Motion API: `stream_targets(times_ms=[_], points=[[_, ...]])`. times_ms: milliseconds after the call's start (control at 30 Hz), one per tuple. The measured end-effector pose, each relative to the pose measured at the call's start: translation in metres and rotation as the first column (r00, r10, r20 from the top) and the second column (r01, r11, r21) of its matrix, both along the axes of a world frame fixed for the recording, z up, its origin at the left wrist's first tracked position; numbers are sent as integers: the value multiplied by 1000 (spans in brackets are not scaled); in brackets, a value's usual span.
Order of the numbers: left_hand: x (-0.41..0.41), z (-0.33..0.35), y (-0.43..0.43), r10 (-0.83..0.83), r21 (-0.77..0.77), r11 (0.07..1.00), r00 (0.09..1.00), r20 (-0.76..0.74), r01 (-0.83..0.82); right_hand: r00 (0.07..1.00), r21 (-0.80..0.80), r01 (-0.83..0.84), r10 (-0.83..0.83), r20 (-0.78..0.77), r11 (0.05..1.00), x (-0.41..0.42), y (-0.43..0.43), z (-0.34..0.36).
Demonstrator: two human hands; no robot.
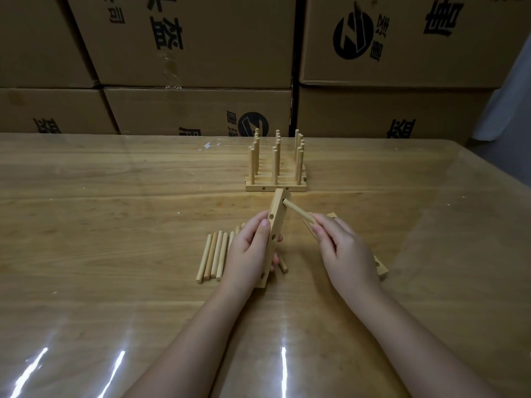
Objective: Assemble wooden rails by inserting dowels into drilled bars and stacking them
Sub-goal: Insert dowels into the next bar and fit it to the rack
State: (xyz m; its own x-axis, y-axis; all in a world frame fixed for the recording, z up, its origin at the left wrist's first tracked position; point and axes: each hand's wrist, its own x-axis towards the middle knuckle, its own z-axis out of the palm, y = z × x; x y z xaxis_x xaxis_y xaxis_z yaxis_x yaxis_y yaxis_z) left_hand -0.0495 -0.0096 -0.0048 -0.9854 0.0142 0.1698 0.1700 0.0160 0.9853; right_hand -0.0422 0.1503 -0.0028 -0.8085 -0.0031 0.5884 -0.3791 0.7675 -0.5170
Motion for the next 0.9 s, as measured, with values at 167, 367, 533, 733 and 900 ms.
stream_targets(times_ms=[167,367,533,733,900], points=[[0,-4,2,54,-40,998,994,-91,-58,989,116,114,-101,-112,987,4,2,6],[-6,-17,1,90,-202,970,970,-225,-137,977,132,171,-150,-153,976,4,4,7],[-4,-14,1,80,-272,948,954,-290,-162,972,125,180,-158,-173,976,3,4,6],[-2,-12,2,42,-302,943,949,-311,-141,969,110,188,-166,-183,976,3,3,4],[-4,-14,1,36,-309,942,952,-303,-134,973,94,168,-150,-176,981,3,5,2]])
